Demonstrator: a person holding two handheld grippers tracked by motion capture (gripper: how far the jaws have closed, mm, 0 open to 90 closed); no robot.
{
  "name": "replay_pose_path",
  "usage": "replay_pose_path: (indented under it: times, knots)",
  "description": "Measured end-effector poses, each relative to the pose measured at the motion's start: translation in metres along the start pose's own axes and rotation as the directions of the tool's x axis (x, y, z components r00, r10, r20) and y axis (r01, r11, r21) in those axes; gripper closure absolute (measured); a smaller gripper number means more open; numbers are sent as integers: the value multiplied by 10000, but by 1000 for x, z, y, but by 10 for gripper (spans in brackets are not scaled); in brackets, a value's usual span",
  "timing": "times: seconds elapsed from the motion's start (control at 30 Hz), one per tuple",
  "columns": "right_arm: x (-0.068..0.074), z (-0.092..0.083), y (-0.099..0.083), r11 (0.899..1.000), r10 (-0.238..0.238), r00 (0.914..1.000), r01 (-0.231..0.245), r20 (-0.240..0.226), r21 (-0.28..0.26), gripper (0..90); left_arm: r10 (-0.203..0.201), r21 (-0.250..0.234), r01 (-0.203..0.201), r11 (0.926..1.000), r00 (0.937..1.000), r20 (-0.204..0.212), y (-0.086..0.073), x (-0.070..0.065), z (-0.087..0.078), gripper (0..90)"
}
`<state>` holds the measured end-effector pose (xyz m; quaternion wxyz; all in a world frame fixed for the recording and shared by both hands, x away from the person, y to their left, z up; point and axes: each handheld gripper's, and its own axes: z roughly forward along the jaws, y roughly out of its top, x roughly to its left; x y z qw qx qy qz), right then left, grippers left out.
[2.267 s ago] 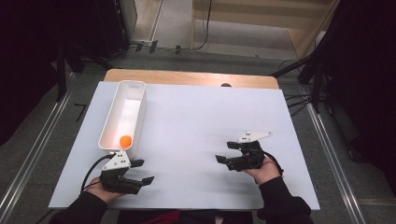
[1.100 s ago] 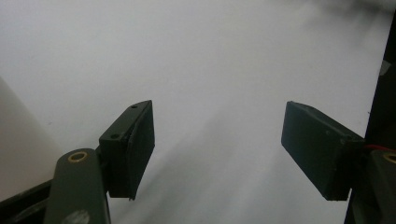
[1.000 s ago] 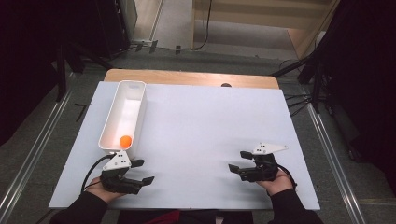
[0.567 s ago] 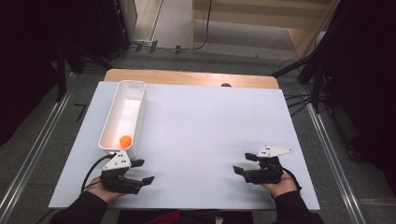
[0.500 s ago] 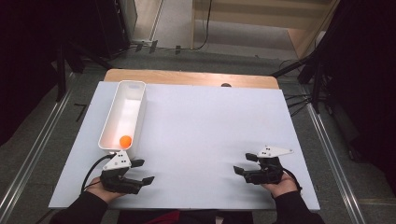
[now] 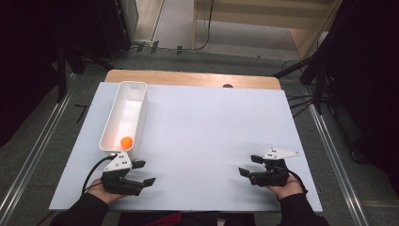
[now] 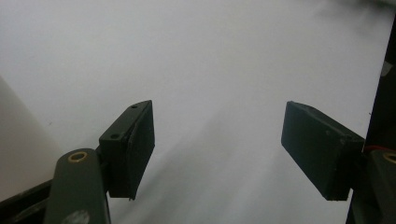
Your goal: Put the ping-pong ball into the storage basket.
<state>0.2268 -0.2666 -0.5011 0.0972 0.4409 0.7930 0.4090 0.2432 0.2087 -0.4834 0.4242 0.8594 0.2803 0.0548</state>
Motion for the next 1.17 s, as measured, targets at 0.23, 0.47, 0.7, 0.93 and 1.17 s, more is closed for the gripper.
replay_pose_path:
  times: [0.23, 0.47, 0.7, 0.93, 1.17]
  knots:
    - [1, 1, 0, 9999, -21, 10000, 22, -55, 112, 233, 7, -10, -7, 10000, 10000, 7, 0, 0, 0, 264]
    - [1, 1, 0, 9999, -24, 10000, 25, -65, 123, 233, 12, -4, -12, 10000, 10000, 8, 0, -1, 0, 264]
    - [1, 1, 0, 9999, -30, 10000, 31, -70, 147, 233, 19, -3, -19, 10000, 10000, 14, 0, -1, 0, 264]
    - [1, 1, 0, 9999, -79, 10000, 79, -44, 145, 233, 30, 0, -30, 10000, 10000, 12, 0, 0, 0, 264]
    - [1, 2, 0, 9995, -79, 10000, 79, -26, 300, 232, 24, 31, -24, 10000, 10000, 33, 0, -1, 0, 264]
